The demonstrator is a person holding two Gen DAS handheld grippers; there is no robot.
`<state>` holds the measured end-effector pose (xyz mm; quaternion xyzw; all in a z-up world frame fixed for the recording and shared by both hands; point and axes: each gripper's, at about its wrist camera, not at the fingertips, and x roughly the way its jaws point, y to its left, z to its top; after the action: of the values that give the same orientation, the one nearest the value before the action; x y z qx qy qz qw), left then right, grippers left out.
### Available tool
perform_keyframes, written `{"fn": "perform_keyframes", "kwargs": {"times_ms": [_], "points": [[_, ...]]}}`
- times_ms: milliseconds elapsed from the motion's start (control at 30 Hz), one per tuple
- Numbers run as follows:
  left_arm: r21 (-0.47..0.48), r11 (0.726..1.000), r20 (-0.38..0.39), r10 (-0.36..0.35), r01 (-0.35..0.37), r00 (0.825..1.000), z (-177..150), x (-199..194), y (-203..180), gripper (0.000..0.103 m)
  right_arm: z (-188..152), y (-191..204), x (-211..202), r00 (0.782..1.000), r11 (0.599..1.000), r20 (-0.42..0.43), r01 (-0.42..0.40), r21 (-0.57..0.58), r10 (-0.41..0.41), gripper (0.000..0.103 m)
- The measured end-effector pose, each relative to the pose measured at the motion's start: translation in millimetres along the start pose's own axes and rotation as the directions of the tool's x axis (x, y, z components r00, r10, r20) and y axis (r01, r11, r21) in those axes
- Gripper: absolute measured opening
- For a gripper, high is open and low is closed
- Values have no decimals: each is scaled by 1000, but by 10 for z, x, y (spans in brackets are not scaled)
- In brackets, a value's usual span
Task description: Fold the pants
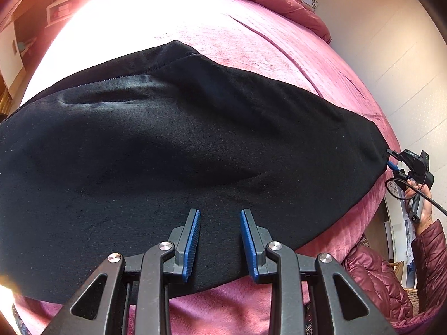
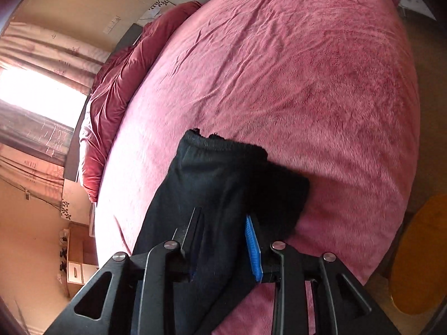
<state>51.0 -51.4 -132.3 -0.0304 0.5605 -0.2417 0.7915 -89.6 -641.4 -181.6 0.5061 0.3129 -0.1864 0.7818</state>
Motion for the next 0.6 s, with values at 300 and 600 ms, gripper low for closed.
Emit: {"fn": "perform_keyframes", "kwargs": {"times_ms": [300, 600], "points": [[5, 1000, 1, 2, -2, 1000, -12, 11, -17, 30, -19, 100, -264, 995, 994, 51, 86, -71, -82, 6], [7, 1000, -4, -2, 2, 1000, 9, 27, 4, 30, -57, -223, -37, 986, 986, 1, 168, -20, -168, 6]]}}
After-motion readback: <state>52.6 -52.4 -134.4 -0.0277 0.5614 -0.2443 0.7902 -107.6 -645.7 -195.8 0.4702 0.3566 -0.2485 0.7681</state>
